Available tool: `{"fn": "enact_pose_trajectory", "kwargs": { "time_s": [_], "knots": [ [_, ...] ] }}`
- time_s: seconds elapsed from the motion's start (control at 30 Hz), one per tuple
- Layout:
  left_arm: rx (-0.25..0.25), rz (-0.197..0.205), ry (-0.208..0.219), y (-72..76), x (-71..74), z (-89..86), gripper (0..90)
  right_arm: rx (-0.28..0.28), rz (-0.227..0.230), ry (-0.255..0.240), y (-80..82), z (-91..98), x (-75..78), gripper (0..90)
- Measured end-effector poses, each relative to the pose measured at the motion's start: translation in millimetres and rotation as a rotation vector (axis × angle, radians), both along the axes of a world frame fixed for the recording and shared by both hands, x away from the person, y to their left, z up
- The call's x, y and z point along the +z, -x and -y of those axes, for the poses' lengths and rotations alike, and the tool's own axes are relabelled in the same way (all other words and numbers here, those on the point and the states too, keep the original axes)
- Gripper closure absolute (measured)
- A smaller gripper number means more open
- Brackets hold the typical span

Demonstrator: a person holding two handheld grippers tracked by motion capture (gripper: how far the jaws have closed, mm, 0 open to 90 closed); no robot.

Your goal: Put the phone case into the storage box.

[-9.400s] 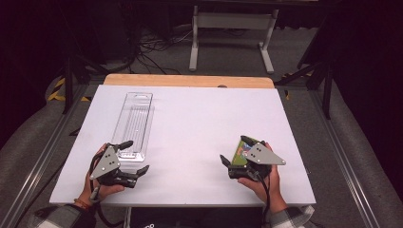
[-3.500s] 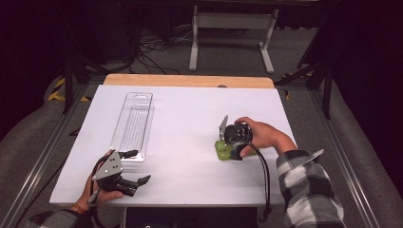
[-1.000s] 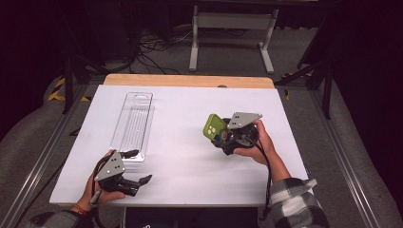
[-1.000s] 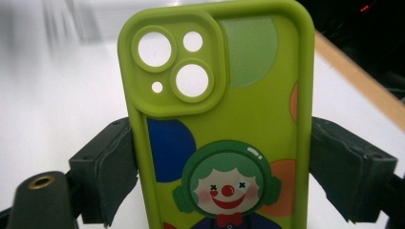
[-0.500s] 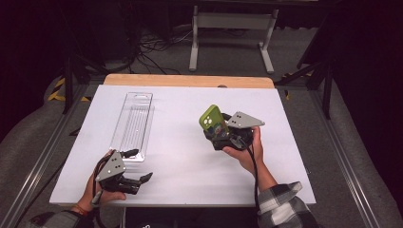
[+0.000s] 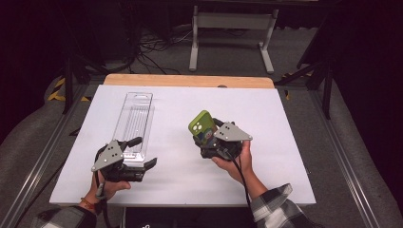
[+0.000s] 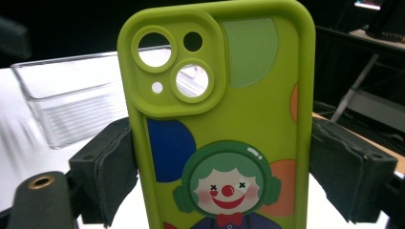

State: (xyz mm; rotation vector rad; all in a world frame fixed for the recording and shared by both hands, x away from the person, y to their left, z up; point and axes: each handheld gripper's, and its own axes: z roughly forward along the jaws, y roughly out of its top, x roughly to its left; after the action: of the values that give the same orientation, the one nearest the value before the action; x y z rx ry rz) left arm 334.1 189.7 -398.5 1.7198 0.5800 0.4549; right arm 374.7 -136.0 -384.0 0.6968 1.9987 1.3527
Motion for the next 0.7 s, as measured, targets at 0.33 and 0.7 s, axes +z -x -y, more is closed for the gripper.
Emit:
{"fn": "enact_pose_trajectory", "kwargs": {
  "time_s": [0.33, 0.7],
  "knots": [
    [-0.025, 0.019, 0.080, -11.3, 21.2, 43.4, 16.8, 0.002, 0.037, -0.024, 12.7, -13.2, -5.0, 14.9],
    [-0.020, 0.005, 0.086, -26.0, 23.7, 73.0, 25.5, -0.013, 0.076, -0.032, 21.7, -24.2, -10.5, 14.9]
  ]
}}
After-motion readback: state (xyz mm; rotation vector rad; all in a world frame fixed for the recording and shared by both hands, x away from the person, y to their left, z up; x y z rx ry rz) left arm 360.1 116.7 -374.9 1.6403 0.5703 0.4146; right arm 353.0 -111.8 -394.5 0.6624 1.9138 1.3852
